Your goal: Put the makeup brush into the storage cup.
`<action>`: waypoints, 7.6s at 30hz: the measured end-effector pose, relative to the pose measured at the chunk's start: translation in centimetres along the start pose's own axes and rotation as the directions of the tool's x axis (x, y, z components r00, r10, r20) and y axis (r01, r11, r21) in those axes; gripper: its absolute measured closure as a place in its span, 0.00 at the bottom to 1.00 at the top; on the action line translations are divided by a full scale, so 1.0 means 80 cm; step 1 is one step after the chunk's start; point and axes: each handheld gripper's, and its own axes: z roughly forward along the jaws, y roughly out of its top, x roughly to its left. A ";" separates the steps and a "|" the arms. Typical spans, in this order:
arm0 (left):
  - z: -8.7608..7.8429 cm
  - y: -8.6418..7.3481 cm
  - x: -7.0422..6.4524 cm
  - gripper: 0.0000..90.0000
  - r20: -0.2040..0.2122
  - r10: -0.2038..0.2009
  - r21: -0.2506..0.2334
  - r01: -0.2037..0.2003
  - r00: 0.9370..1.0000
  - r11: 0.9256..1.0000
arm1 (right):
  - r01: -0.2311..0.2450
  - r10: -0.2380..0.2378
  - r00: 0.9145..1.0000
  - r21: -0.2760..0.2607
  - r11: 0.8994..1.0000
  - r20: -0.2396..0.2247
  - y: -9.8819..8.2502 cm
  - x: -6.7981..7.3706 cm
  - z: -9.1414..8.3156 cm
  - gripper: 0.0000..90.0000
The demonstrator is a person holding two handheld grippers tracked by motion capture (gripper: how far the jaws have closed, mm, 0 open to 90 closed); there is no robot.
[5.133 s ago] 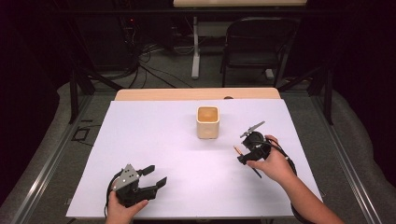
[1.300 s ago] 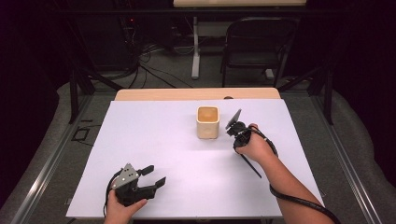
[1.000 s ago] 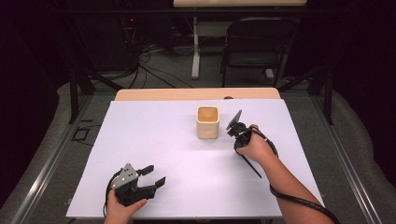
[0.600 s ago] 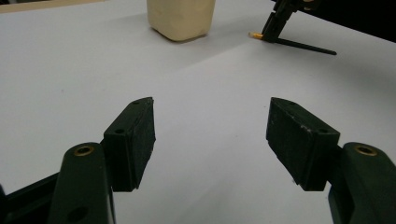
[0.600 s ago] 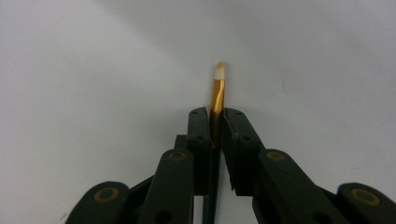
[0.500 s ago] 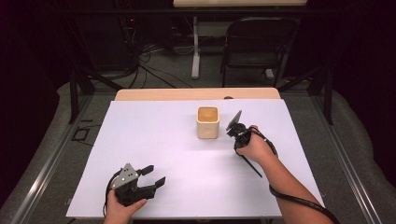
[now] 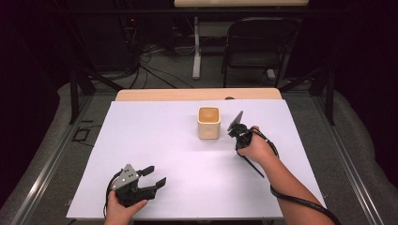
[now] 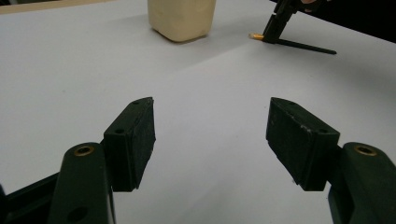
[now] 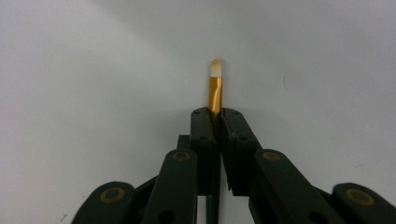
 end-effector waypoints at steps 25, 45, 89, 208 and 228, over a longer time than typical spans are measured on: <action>-0.001 0.000 0.001 0.37 -0.005 -0.003 -0.001 0.003 1.000 1.000 | -0.016 0.016 1.000 -0.034 0.999 0.011 0.000 0.004 -0.030 0.93; -0.001 0.000 0.001 0.37 -0.007 -0.005 -0.002 0.005 1.000 1.000 | 0.040 -0.044 0.999 -0.129 0.991 -0.025 -0.013 0.016 -0.059 0.93; 0.002 -0.001 -0.001 0.37 -0.004 -0.006 0.002 0.006 1.000 1.000 | 0.047 -0.114 0.985 -0.429 0.902 -0.131 -0.054 0.038 -0.095 0.93; 0.080 0.062 -0.070 0.67 0.325 -0.164 -0.029 0.184 0.931 0.983 | -0.189 -0.320 0.896 -0.916 0.354 -0.308 -0.111 0.135 -0.093 0.93; 0.089 0.057 -0.075 0.79 0.340 -0.182 -0.015 0.199 0.923 0.980 | -0.202 -0.329 0.886 -0.911 0.359 -0.326 -0.111 0.141 -0.093 0.93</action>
